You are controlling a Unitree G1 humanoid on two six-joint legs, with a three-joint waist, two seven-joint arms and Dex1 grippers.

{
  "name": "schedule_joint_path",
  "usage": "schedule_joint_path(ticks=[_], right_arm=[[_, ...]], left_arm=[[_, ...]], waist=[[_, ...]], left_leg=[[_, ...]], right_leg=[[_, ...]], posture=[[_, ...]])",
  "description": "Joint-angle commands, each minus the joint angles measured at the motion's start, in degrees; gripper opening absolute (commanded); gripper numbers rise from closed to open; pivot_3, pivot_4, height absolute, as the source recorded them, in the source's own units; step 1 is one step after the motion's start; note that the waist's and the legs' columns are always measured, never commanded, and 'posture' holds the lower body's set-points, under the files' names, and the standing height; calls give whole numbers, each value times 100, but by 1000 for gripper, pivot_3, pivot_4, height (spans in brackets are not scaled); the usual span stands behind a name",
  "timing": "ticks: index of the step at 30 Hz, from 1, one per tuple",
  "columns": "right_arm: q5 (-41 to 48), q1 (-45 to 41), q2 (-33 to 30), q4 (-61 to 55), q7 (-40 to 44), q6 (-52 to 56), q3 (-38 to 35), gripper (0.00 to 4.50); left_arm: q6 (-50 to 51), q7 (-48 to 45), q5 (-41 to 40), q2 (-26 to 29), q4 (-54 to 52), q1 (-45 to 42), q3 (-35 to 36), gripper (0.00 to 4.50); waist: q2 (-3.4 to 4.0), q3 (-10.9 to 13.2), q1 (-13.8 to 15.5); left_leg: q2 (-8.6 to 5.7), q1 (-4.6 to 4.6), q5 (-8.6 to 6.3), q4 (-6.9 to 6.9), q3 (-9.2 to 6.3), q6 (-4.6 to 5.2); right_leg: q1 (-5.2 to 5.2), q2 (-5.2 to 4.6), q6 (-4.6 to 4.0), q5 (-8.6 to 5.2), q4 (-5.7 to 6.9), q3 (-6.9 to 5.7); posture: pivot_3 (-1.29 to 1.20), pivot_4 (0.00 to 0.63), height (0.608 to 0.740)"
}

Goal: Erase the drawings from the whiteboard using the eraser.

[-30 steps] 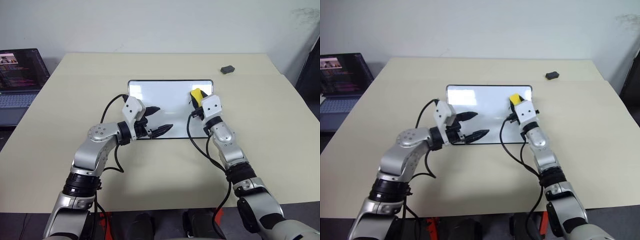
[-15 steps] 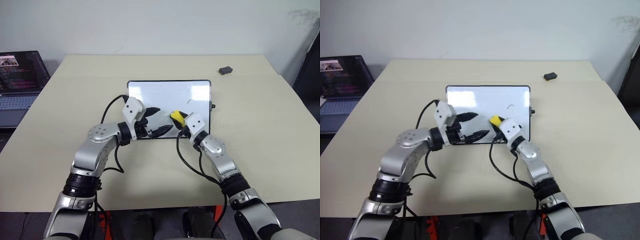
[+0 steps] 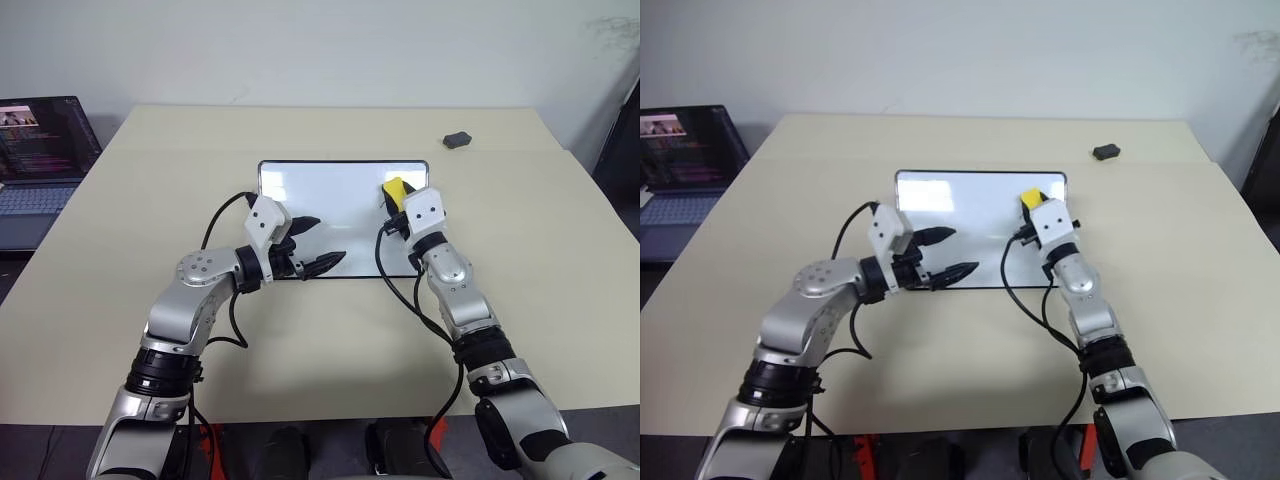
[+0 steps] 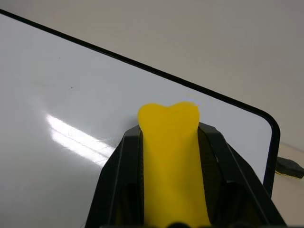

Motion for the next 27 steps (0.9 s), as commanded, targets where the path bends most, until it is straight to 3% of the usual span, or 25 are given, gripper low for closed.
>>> schedule_joint_path(ticks=[1, 6, 15, 19, 27], right_arm=[[-29, 366, 63, 46, 552, 542, 407, 1145], [11, 603, 99, -206, 1053, 1011, 682, 1144], [24, -1, 65, -162, -290, 502, -31, 1144], [383, 91, 156, -562, 145, 614, -16, 1144], [1155, 710, -35, -2559, 1013, 1792, -74, 1144]], left_arm=[[-31, -2, -41, 8, -265, -23, 78, 4500], [-26, -3, -45, 8, -272, -26, 79, 4500], [-17, -7, -50, 20, -295, -13, 86, 4500], [-8, 8, -59, 7, -315, -3, 82, 4500], [86, -45, -142, -6, -534, 13, 33, 4500]], waist=[[0, 0, -16], [-2, -4, -70], [0, 1, 4], [1, 1, 37], [12, 7, 68]], left_leg=[[0, 2, 0, 1, 1, 0], [1, 17, 1, 2, 7, 0], [-7, 17, 20, 12, 0, -6], [-8, 1, 21, 8, -6, -6], [-1, -76, 14, -5, -8, -7]], right_leg=[[1, 0, 0, 0, 3, 1], [2, 2, 1, 0, 27, 6], [1, 2, 7, 12, 39, 6], [-5, 1, 9, 15, 23, 1], [-61, -1, 8, 15, -24, -5]], posture=[[0, 150, 740], [0, 150, 740], [0, 150, 740], [0, 150, 740], [0, 150, 740]])
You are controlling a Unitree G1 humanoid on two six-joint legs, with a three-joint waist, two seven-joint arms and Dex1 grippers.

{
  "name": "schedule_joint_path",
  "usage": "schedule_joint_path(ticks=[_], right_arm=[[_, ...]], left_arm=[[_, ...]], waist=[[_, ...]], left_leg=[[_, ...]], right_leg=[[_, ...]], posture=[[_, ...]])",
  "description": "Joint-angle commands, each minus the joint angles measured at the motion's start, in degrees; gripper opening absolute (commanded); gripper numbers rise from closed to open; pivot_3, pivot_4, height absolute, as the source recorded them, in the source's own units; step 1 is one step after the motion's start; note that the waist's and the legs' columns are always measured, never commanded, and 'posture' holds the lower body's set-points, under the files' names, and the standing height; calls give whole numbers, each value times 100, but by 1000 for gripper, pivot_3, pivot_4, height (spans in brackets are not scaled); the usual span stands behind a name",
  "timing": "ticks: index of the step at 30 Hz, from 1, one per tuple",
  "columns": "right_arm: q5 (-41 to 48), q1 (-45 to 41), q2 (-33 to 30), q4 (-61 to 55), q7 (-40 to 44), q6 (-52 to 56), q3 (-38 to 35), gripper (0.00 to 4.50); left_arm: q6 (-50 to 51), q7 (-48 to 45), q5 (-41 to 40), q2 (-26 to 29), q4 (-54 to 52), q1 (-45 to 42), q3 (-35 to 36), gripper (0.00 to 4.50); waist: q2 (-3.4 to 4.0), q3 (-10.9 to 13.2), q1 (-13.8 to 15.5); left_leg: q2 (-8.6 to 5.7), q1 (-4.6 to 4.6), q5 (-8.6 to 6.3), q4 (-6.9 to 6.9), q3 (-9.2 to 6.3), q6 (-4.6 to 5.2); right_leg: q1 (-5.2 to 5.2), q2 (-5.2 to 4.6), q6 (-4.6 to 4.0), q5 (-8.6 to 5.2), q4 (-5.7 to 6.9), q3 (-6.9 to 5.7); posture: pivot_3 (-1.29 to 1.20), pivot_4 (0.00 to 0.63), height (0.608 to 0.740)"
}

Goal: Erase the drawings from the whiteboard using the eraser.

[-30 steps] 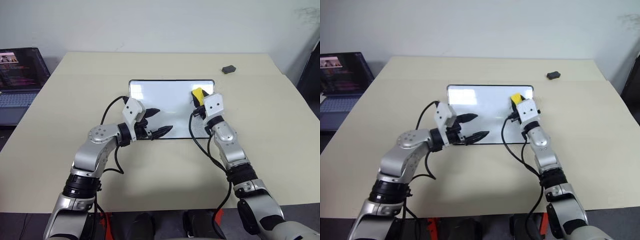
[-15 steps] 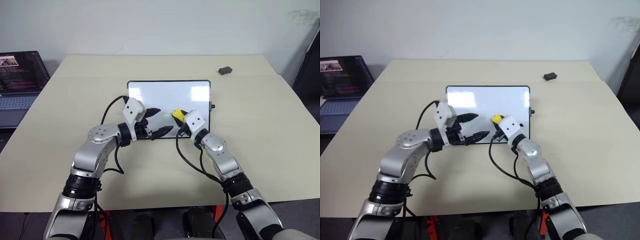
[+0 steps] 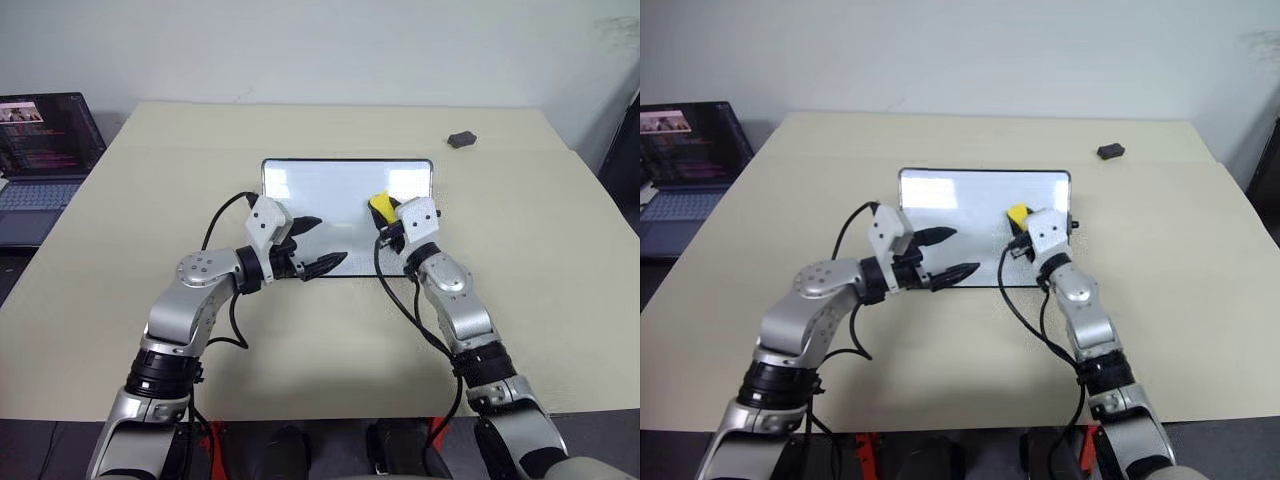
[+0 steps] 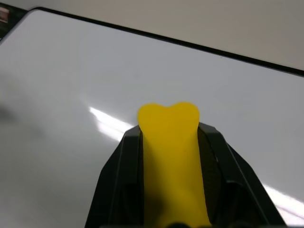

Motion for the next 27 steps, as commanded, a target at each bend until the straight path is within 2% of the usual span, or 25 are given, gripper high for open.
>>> schedule_joint_path(ticks=[1, 6, 9, 15, 19, 27], right_arm=[[367, 146, -174, -1093, 260, 531, -141, 1144], [844, 870, -799, -2521, 612, 1553, -435, 1144], [1091, 1617, -1255, -3391, 705, 2193, -792, 1144], [1119, 2607, -1656, -4118, 371, 3127, -1443, 1144], [1030, 2969, -1514, -4213, -10, 3719, -1517, 1144], [836, 2686, -961, -3880, -838, 4161, -1598, 1144]], left_arm=[[38, -60, -108, 17, -337, -15, 33, 4500], [137, -194, -173, 57, -526, -23, -20, 4500], [208, -435, -241, 151, -666, -52, -119, 4500], [136, -945, -140, 274, -826, -304, -546, 4500], [27, -1264, -86, 156, -667, -589, -884, 4500], [-302, -1779, 131, -23, -269, -836, -1440, 4500]], waist=[[0, 0, 16], [0, 0, 90], [0, 0, 100], [1, 0, 73], [1, 0, 58], [5, -2, 64]], left_leg=[[-1, -26, 1, 6, 0, -1], [-2, -54, 0, 2, -2, 0], [-8, -56, -1, 5, -3, 2], [-7, -44, 0, 8, 0, 4], [-5, -38, 0, 8, 2, 4], [-6, -36, 1, 9, 8, 4]], right_leg=[[-26, -2, 1, 1, 4, 0], [-52, -4, 1, 2, 0, -5], [-49, -8, 1, 1, 0, -5], [-43, -3, 2, 1, 9, -2], [-39, 4, 2, 1, 10, 1], [-39, 7, 2, 1, 12, 6]], posture=[[0, 150, 740], [0, 150, 740], [0, 150, 740], [0, 150, 740], [0, 150, 740], [0, 150, 740]])
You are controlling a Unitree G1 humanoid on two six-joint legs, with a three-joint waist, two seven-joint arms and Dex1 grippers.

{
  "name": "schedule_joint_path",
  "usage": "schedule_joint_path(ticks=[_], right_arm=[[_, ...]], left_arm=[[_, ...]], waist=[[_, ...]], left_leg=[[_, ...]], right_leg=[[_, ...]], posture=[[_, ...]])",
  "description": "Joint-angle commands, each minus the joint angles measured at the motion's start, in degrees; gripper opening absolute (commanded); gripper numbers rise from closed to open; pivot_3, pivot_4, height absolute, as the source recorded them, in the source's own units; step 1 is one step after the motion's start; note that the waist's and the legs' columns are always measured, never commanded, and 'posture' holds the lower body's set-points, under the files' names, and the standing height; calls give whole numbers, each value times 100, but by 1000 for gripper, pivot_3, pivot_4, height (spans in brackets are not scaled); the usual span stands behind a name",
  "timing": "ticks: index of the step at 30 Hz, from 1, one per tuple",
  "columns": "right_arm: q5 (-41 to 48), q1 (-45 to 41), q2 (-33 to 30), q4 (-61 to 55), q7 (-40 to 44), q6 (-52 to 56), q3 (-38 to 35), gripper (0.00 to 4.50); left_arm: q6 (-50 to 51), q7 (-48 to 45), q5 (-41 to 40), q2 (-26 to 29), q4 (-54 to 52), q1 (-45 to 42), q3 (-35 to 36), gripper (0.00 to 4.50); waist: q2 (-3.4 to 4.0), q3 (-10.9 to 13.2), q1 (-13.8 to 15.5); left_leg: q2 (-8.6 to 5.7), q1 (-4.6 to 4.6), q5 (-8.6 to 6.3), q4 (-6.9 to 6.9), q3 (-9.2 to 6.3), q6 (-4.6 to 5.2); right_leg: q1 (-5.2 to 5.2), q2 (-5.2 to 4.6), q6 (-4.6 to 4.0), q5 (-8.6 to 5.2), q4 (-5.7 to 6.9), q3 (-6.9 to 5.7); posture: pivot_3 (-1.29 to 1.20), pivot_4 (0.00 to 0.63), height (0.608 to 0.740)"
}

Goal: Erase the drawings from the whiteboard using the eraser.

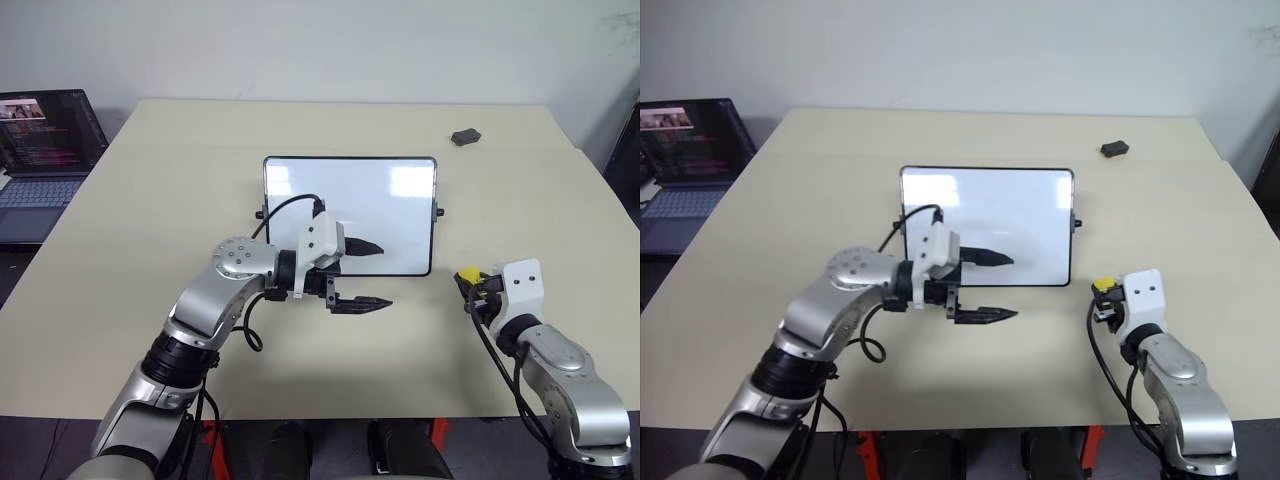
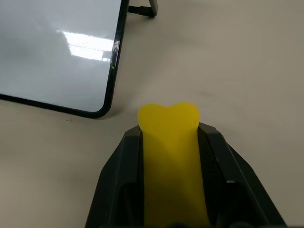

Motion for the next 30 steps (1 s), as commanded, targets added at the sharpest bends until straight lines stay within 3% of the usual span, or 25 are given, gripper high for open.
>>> schedule_joint_path(ticks=[1, 8, 18, 27, 30], right_arm=[[-37, -202, 99, 82, -277, 149, -232, 1144], [218, -484, 270, 261, -505, 692, -789, 1144], [418, -636, 293, 458, -429, 799, -790, 1144], [398, -760, 206, 691, -410, 558, -835, 4296], [486, -805, 219, 464, -327, 251, -874, 4450]], left_arm=[[-220, -171, 97, -104, -8, -155, -135, 4500], [-321, -275, 247, -205, -25, -130, -291, 4500], [-293, -209, 304, -198, -83, -43, -236, 4500], [-256, 23, 304, -140, -151, 112, -45, 4500], [-167, 429, 211, -147, -182, 259, 361, 4500]], waist=[[0, 0, 5], [3, -2, 4], [4, -2, -3], [5, -3, -4], [6, -3, -10]], left_leg=[[-1, -1, 0, 0, 1, 0], [-2, -1, 0, 0, 1, 0], [-1, -1, 0, 2, 2, 1], [-1, -1, 0, 3, 1, 2], [1, 1, 0, 3, 2, 2]], right_leg=[[0, 0, 0, 0, -1, 1], [0, -1, 0, 0, -1, 2], [0, 0, 0, 0, 2, 2], [0, 0, 0, 0, 5, 2], [0, 0, 0, 0, 7, 3]], posture=[[0, 150, 740], [0, 150, 740], [0, 150, 740], [0, 150, 740], [0, 150, 740]])
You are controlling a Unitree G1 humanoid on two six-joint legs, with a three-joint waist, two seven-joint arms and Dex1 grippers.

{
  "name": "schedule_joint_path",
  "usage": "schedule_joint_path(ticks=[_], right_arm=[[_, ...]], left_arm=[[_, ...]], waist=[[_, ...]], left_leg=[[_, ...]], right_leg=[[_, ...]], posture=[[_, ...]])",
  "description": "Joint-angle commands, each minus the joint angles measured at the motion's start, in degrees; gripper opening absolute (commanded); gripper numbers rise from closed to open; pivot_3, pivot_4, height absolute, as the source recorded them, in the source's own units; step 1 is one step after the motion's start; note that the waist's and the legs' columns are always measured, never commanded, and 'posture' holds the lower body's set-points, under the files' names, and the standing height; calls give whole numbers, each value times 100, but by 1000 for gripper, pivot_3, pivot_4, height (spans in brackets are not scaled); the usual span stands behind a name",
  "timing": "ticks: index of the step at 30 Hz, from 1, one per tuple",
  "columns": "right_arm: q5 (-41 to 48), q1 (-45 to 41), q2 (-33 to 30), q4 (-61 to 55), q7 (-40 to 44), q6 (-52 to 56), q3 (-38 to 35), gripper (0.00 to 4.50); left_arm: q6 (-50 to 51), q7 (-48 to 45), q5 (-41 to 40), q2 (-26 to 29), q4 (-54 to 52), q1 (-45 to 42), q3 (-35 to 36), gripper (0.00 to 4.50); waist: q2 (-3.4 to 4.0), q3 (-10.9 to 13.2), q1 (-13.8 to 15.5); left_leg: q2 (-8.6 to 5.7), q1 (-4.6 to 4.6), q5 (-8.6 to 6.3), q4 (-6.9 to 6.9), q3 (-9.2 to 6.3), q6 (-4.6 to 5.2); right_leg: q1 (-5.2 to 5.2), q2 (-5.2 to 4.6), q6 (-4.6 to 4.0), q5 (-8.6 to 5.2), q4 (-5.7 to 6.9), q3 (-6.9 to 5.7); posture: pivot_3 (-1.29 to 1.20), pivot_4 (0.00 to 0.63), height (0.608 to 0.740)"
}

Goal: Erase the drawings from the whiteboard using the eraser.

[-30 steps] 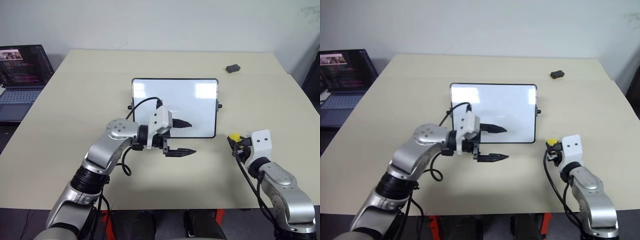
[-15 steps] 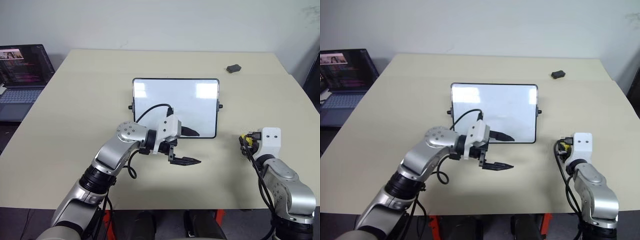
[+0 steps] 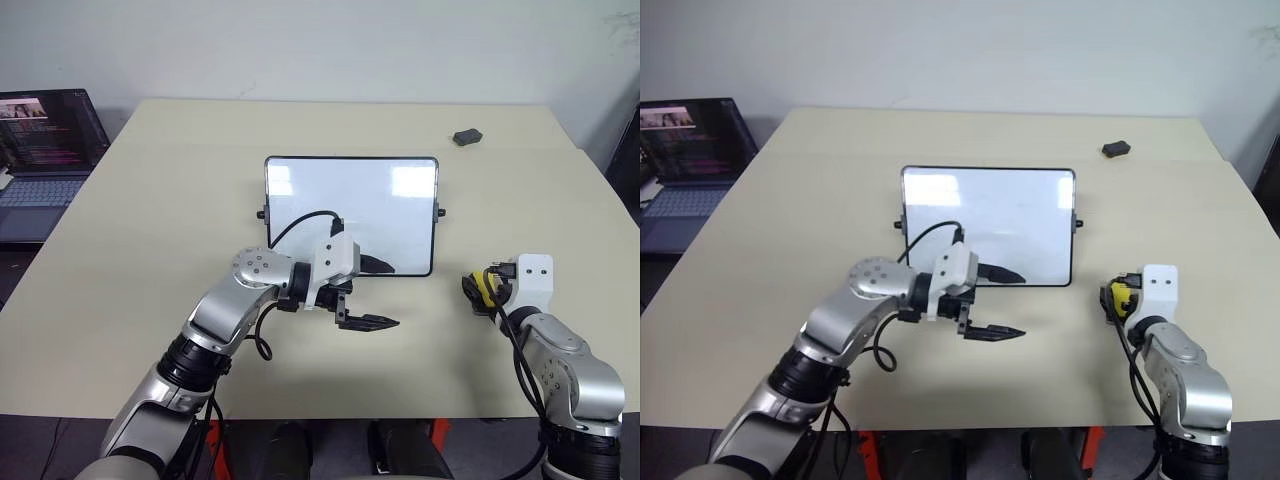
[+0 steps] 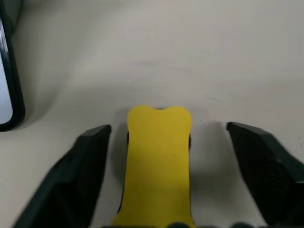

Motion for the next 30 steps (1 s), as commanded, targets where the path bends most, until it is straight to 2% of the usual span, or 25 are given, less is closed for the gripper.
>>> schedule_joint_path(ticks=[1, 4, 8, 12, 16, 19, 22, 26, 30], right_arm=[[107, -122, -42, -426, 60, -496, -188, 4450], [309, -59, -38, -794, 240, -891, -232, 4450], [361, 147, -31, -1109, 714, -1583, 300, 4450], [-136, 478, 135, -779, 860, -2752, 1178, 4450], [11, 762, 265, -107, 1312, -3662, 1285, 4450], [-99, 955, 114, 451, 1595, -4300, 1235, 4450], [-102, 1328, 63, 674, 1655, -4633, 1155, 4450], [-73, 1953, 33, 614, 1668, -4812, 1052, 4450], [18, 2067, -23, 549, 1652, -4732, 961, 4450]], left_arm=[[74, 507, -141, -5, -257, 113, 632, 4500], [407, 1123, -373, -13, -483, 467, 1318, 4500], [778, 2149, -545, -219, -1411, 1529, 2062, 4500], [570, 3201, -260, -633, -2317, 2824, 2532, 4500], [167, 4102, 232, -1143, -2834, 3698, 2551, 4500], [-120, 4640, 684, -1421, -2830, 4069, 2448, 4500], [-350, 4969, 848, -1600, -2717, 4361, 2629, 4500], [-517, 5075, 900, -1594, -2541, 4547, 2776, 4500], [-515, 5268, 904, -1688, -2487, 4421, 2806, 4500]], waist=[[0, 0, 0], [1, -1, -5], [6, -5, -21], [3, -13, 11], [0, -16, 62], [0, -16, 96], [0, -15, 90], [1, -16, 84], [2, -16, 77]], left_leg=[[1, 0, 0, 1, -1, 0], [2, 1, 0, 1, -3, 0], [7, 0, -1, -2, -1, 0], [5, 0, -1, 1, -4, 0], [3, 3, -1, 6, -5, -1], [-6, 26, 0, 15, -7, 2], [-6, 106, -6, 0, 0, 10], [5, 110, -6, -3, -5, 10], [3, 110, -6, 2, 5, 10]], right_leg=[[0, 0, 0, 0, 1, -1], [0, 0, 0, 0, 2, -2], [-1, -1, 0, 0, -3, 1], [0, -6, 0, 0, -2, -1], [5, -10, 4, 4, -2, -2], [41, -14, 13, 13, -12, -5], [116, -13, 11, 8, -25, 0], [116, -2, 0, 2, -19, -5], [116, -3, 2, 3, -19, 4]], posture=[[0, 150, 740], [0, 150, 740], [0, 150, 740], [0, 150, 740], [0, 150, 740], [0, 150, 740], [0, 150, 740], [0, 150, 740], [0, 150, 740]])
